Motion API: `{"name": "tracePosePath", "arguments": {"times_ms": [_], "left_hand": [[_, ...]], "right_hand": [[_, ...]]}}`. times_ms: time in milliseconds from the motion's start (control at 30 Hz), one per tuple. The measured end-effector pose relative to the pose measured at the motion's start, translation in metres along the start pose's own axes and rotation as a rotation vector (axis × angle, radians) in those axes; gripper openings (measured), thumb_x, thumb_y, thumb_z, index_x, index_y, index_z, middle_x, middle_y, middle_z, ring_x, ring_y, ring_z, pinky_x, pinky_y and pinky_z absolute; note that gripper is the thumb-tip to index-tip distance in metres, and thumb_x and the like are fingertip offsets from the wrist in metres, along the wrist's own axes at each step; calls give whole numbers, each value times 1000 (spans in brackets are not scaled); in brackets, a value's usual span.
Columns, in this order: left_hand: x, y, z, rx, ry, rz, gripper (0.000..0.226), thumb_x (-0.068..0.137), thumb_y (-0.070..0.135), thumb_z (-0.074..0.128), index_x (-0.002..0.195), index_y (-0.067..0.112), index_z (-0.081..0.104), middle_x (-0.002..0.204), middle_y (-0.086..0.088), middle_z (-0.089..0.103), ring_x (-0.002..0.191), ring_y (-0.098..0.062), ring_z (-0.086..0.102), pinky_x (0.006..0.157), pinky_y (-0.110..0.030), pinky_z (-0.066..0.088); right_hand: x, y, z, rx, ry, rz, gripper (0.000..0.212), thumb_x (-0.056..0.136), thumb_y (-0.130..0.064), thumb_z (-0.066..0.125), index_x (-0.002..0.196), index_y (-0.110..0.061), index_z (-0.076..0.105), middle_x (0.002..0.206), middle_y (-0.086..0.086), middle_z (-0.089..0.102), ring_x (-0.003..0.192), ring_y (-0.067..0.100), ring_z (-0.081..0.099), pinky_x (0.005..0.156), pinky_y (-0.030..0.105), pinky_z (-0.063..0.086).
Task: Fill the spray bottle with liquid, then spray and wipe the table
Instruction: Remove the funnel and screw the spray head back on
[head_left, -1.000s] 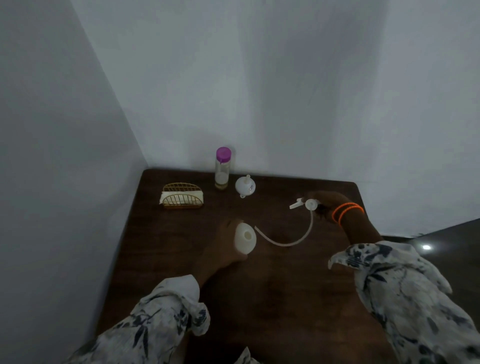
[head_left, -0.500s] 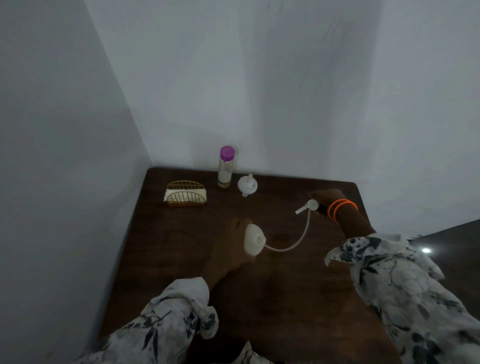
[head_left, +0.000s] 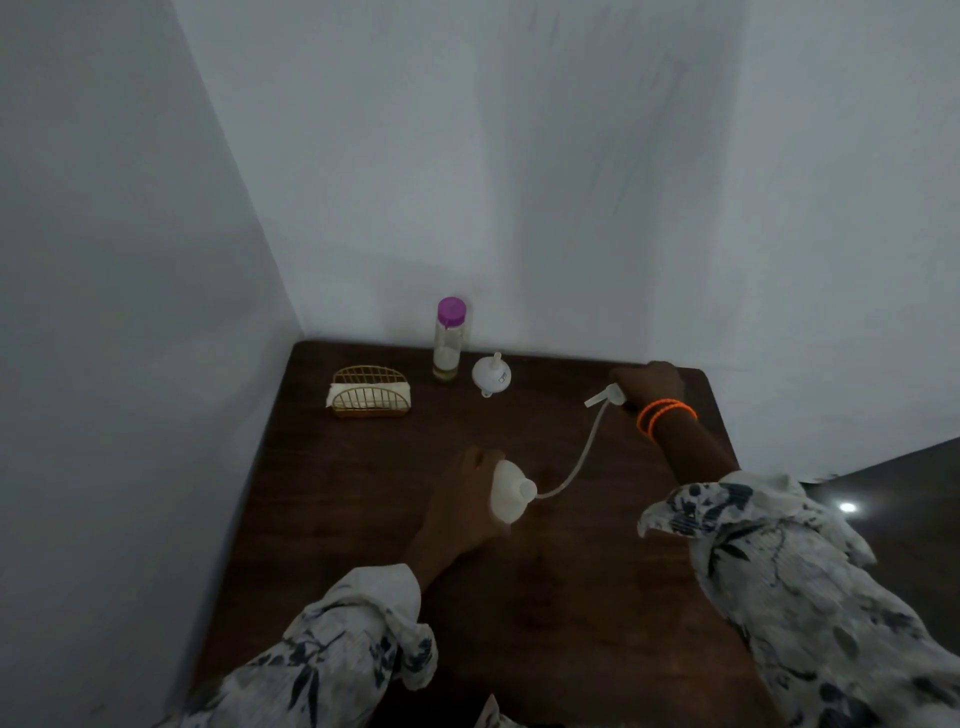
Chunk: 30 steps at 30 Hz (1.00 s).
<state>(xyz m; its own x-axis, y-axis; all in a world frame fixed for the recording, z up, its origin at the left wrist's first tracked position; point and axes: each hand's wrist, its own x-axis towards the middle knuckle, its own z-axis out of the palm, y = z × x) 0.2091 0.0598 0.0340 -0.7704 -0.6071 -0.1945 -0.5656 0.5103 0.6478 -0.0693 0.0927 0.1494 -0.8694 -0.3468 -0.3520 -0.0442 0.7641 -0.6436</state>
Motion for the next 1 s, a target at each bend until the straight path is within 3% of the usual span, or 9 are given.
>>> {"name": "tracePosePath", "arguments": {"times_ms": [100, 200, 300, 500, 700, 833, 1000], "left_hand": [[0, 4, 1, 5, -3, -10, 104, 61, 47, 91, 147, 29, 36, 143, 1, 39, 133, -19, 42, 106, -39, 48], [-1, 11, -3, -14, -35, -39, 104, 59, 45, 93, 145, 32, 36, 143, 2, 37, 131, -20, 45, 104, -43, 51], [2, 12, 1, -32, -43, -64, 104, 56, 46, 94, 141, 36, 36, 143, 2, 34, 127, -22, 50, 101, -45, 54], [10, 20, 1, -97, 2, -93, 102, 57, 46, 94, 141, 36, 37, 141, 2, 32, 126, -20, 47, 100, -41, 52], [18, 21, -5, -110, 65, -114, 104, 58, 51, 92, 144, 31, 37, 145, 1, 30, 128, -18, 45, 102, -38, 50], [20, 22, -10, -142, 120, -98, 102, 55, 52, 92, 141, 30, 40, 139, 1, 34, 120, -15, 47, 98, -37, 52], [22, 24, -13, -166, 160, -79, 99, 53, 50, 93, 136, 28, 43, 131, 4, 35, 113, -11, 44, 83, -24, 41]], "right_hand": [[-5, -6, 2, 38, 68, -58, 33, 81, -27, 71, 105, -3, 71, 104, 15, 72, 102, 33, 70, 81, 33, 54], [-20, -17, 11, 218, 205, -205, 28, 81, -23, 77, 100, -5, 69, 98, 10, 72, 86, 21, 69, 81, 33, 58], [-40, -27, 20, 327, 269, -387, 29, 85, -20, 78, 107, -5, 66, 96, 2, 64, 71, -3, 56, 63, 7, 48], [-90, -29, 32, 428, 166, -573, 36, 83, -15, 82, 113, -7, 64, 93, -5, 63, 77, -8, 62, 62, 7, 48], [-126, -8, 27, 399, -61, -700, 40, 73, -17, 91, 107, -5, 73, 95, 8, 74, 86, 23, 72, 70, 34, 60], [-135, 11, 25, 333, -75, -726, 36, 72, -18, 92, 101, -8, 73, 90, 3, 72, 81, 20, 69, 67, 32, 55], [-130, 25, 27, 252, -127, -796, 28, 78, -19, 87, 103, -16, 74, 85, -8, 72, 76, 5, 66, 66, 15, 48]]}}
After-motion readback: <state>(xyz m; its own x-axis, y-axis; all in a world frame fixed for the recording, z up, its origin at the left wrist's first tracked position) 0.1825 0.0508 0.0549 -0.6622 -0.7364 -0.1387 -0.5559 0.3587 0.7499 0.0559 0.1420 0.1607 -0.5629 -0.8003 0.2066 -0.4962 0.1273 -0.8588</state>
